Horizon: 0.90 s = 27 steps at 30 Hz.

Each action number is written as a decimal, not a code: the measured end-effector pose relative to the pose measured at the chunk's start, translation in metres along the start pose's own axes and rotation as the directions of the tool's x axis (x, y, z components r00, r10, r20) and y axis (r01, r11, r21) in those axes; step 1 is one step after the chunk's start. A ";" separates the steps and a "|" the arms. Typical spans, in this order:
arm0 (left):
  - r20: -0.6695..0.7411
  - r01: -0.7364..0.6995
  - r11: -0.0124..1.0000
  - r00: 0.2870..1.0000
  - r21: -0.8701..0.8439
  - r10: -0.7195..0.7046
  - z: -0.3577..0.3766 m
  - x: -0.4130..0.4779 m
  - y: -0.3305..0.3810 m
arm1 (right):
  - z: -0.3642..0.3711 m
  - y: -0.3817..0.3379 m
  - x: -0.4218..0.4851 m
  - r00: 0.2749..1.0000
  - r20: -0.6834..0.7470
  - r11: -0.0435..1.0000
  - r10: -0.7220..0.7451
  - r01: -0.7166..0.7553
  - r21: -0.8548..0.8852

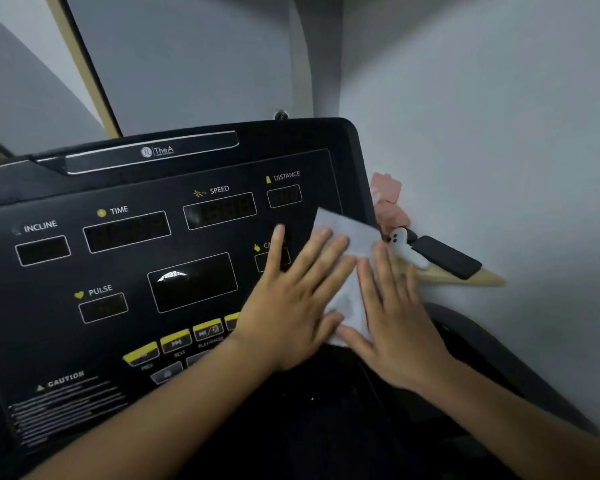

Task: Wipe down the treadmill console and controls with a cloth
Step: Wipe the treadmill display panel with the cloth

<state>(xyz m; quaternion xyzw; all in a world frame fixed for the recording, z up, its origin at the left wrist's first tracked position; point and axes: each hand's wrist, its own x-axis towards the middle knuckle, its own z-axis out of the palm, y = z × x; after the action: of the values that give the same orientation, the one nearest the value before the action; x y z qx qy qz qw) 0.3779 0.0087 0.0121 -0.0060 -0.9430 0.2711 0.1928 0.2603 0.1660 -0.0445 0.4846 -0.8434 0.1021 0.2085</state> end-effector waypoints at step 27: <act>0.091 0.360 0.932 0.928 0.039 -0.362 -0.026 -0.053 -0.027 | -0.043 -0.017 0.118 0.960 -0.257 0.993 -0.112 0.101 -0.056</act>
<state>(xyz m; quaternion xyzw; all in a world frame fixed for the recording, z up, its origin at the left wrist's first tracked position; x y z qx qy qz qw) 0.4387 -0.0072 0.0266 0.1829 -0.9333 0.2411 0.1935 0.2335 0.0823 0.0463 0.5073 -0.7835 0.1355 0.3323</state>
